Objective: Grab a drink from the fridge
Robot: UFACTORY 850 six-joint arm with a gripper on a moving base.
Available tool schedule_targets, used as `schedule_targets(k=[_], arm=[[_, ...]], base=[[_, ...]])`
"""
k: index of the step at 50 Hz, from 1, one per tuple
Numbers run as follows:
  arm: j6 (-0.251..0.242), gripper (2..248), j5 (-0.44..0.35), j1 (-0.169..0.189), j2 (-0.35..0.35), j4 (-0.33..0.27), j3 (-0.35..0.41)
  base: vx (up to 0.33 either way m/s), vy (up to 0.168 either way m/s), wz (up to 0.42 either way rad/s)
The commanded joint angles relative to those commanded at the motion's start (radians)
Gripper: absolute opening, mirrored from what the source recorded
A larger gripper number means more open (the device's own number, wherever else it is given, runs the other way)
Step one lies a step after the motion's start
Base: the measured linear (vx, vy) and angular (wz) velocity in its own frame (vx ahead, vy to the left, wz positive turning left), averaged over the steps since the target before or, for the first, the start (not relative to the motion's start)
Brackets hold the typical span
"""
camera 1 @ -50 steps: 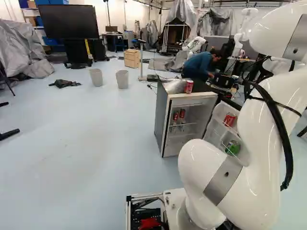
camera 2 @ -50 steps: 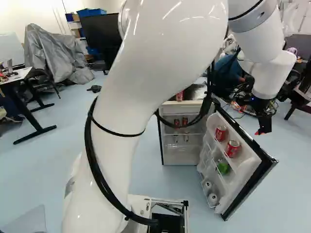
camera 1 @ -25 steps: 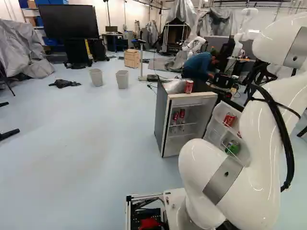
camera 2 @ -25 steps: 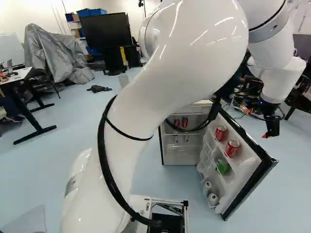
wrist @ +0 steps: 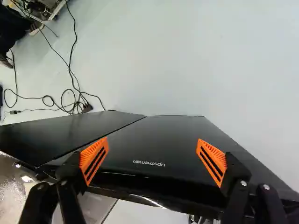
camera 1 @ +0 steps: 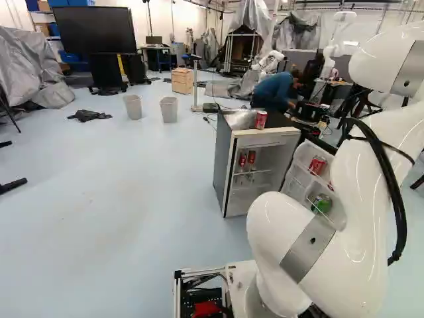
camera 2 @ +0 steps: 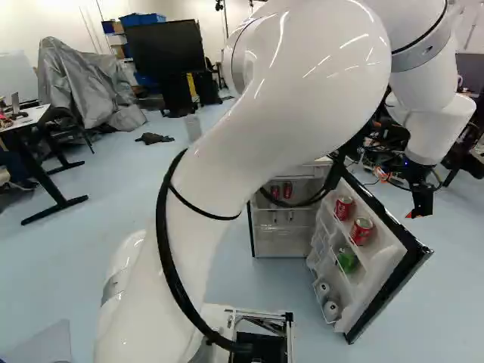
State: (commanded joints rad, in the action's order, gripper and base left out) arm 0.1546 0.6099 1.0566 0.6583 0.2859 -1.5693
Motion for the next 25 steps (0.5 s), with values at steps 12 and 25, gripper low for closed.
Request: schedule_targets(k=[12, 25], arm=[[0.0, 247, 0.007, 0.004, -0.019, 0.0, 0.028], [0.0, 247, 0.008, 0.006, -0.047, 0.0, 0.069]], base=[[0.0, 0.0, 0.0], [0.0, 0.0, 0.0]])
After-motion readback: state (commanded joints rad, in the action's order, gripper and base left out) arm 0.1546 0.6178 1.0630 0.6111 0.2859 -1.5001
